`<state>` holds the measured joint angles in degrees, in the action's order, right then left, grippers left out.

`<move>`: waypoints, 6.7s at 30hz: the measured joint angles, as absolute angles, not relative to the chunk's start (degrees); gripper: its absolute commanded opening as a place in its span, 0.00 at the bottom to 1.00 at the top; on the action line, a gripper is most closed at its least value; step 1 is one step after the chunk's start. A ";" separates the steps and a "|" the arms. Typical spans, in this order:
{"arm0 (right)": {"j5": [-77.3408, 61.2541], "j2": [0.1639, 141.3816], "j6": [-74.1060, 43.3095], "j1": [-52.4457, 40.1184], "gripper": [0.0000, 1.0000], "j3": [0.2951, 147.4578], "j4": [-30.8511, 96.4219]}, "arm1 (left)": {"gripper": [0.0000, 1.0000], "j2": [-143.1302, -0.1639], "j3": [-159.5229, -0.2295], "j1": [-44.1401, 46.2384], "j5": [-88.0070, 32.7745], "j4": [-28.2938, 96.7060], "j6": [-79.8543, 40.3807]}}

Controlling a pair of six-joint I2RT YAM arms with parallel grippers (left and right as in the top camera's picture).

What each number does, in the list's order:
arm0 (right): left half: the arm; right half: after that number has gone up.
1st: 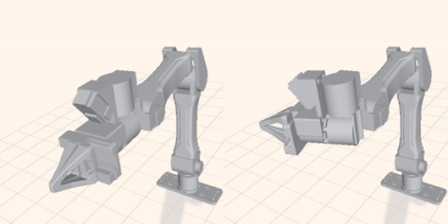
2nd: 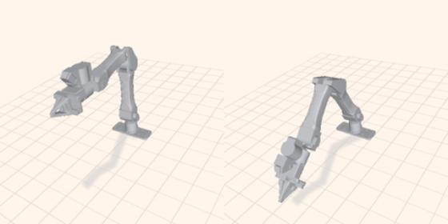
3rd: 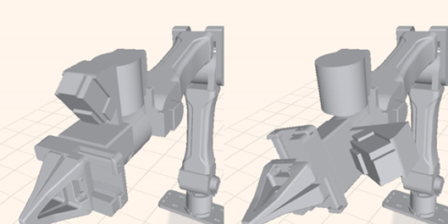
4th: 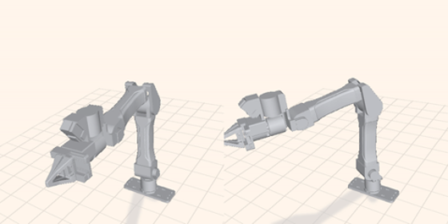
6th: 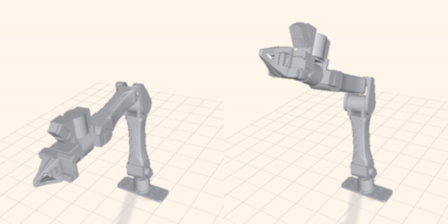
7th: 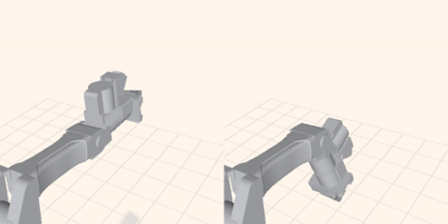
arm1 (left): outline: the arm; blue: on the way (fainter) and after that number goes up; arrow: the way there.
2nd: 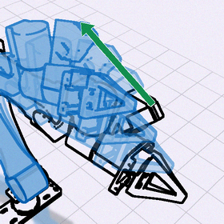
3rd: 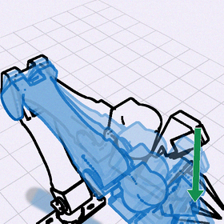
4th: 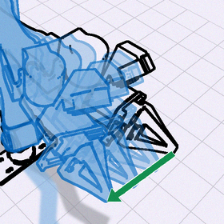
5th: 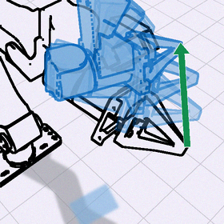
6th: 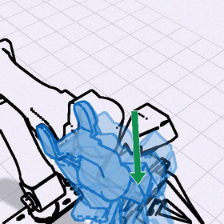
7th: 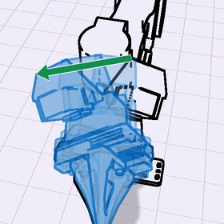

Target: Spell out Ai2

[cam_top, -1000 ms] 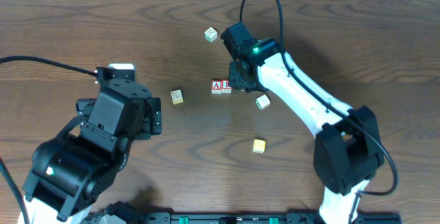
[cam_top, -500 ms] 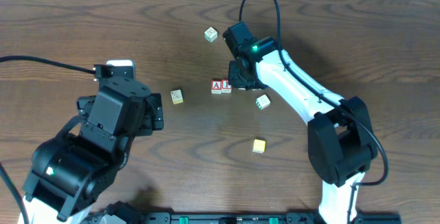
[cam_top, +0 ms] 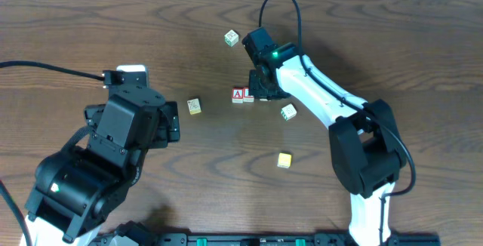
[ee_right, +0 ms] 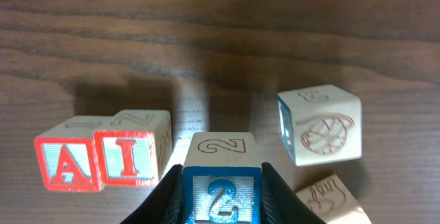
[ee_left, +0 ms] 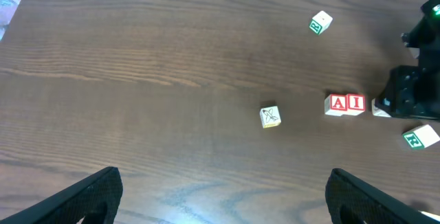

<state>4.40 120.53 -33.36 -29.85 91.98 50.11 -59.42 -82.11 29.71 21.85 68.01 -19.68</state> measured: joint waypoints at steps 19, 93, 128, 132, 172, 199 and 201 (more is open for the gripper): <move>4.47 121.40 -32.40 -29.85 0.22 91.98 49.04 | 0.95 -59.44 -82.11 29.71 21.85 66.63 -19.68; 8.23 121.49 -31.75 -30.46 0.38 89.52 44.51 | 0.95 -61.04 -82.11 29.71 21.87 65.98 -19.68; 11.70 116.77 -32.71 -28.21 0.02 89.93 51.31 | 0.95 -61.04 -82.11 29.74 21.87 65.95 -19.68; 11.40 116.77 -33.06 -28.25 0.01 89.08 50.43 | 0.95 -61.04 -82.11 29.71 21.87 65.95 -19.68; 10.11 116.75 -34.11 -29.17 0.05 82.89 41.91 | 0.95 -61.04 -82.08 29.71 21.87 65.95 -19.68; 11.86 116.75 -33.21 -29.17 0.09 80.93 35.94 | 0.95 -61.04 -82.11 29.71 21.87 65.89 -19.68; 11.81 116.75 -33.21 -29.17 0.10 80.93 35.81 | 0.95 -61.04 -82.11 29.74 21.87 65.84 -19.68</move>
